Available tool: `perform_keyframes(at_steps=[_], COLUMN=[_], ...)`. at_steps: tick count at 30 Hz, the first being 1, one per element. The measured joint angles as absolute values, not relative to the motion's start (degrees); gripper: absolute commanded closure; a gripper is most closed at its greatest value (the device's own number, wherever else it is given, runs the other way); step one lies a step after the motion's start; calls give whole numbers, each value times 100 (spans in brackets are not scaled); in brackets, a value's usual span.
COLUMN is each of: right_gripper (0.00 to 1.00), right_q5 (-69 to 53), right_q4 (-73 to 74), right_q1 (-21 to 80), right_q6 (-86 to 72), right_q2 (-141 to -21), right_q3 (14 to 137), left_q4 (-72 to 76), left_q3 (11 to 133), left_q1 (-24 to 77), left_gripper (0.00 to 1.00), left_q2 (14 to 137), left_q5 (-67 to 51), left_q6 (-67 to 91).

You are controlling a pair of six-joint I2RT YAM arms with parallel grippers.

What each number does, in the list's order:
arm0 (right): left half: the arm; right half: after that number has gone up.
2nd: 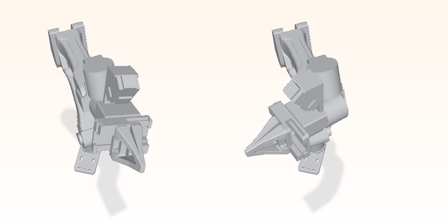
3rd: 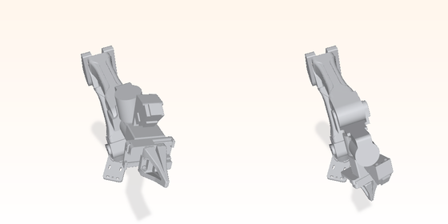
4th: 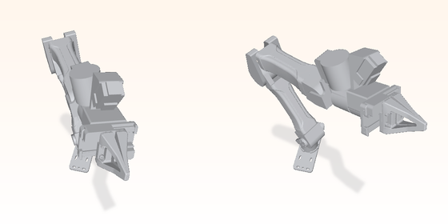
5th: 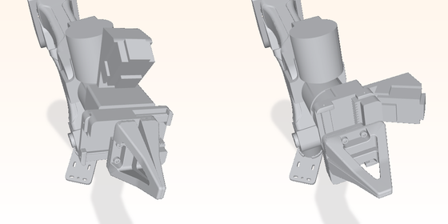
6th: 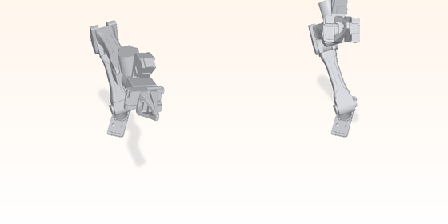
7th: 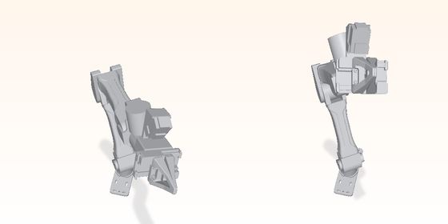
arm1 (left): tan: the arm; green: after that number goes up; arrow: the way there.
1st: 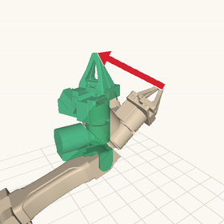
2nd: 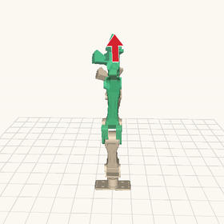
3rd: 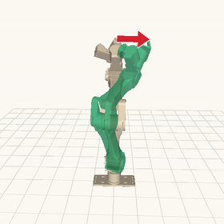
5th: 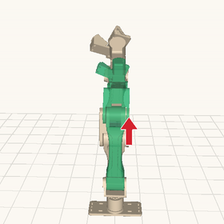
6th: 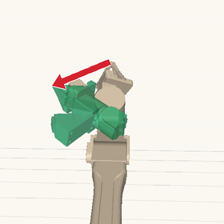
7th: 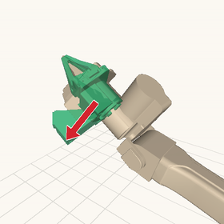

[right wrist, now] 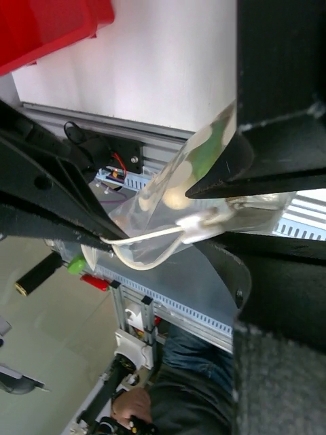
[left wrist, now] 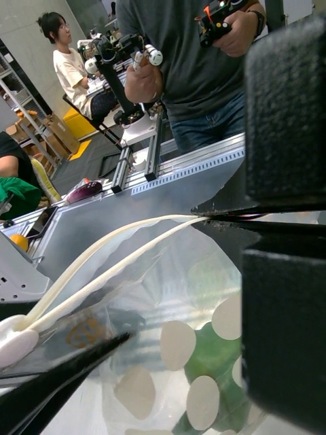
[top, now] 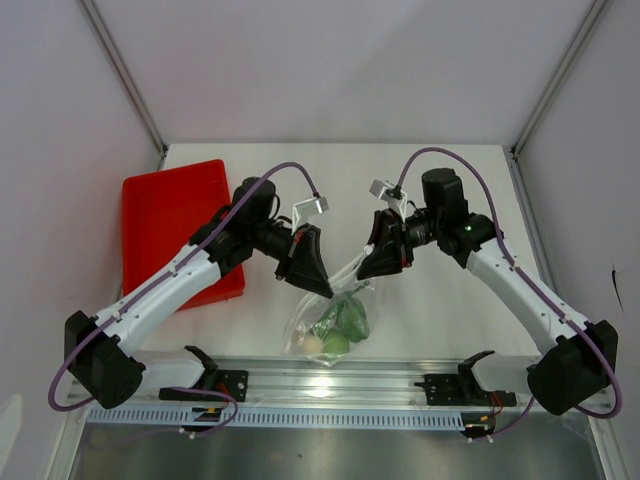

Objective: Place the food in the zip-top bag and seal the zipper
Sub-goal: Adjust the zipper food storage bag at the center of the board.

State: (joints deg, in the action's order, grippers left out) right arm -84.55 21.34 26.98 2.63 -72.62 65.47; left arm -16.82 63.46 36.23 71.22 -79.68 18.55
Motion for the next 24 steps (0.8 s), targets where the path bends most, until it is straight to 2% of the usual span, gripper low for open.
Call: perform_keyframes(at_steps=[1, 3, 8, 12, 15, 16, 20, 24], right_gripper=[65, 63, 69, 72, 90, 100, 100, 100], right_q5=[-8455, -8455, -8458, -8488, -8512, -8519, -8530, -8534], right_q4=[2176, 2281, 2899, 4449, 5881, 6235, 7078, 7443], right_q1=[2641, 2530, 2456, 2410, 2401, 2397, 2399, 2281], right_q6=[298, 381, 963, 2386, 3997, 4491, 5653, 6084], right_q2=[-7262, -7260, -7284, -7684, -8239, -8425, -8753, -8683], right_q3=[6539, 6528, 6576, 7179, 7800, 7964, 8138, 8224], left_q4=[-1684, -1678, -1656, -1619, -1551, -1544, -1542, -1533], left_q3=[6335, 6329, 6326, 6326, 6326, 6326, 6326, 6326], left_q1=[3623, 3621, 3618, 3618, 3616, 3616, 3599, 3597], left_gripper=[99, 100, 100, 99, 99, 99, 99, 99], left_q2=[7122, 7120, 7111, 7111, 7111, 7111, 7111, 7113], left_q5=[-7968, -7968, -7970, -7972, -7970, -7968, -7929, -7922], left_q6=[1857, 1857, 1907, 1929, 1953, 1953, 1953, 1953])
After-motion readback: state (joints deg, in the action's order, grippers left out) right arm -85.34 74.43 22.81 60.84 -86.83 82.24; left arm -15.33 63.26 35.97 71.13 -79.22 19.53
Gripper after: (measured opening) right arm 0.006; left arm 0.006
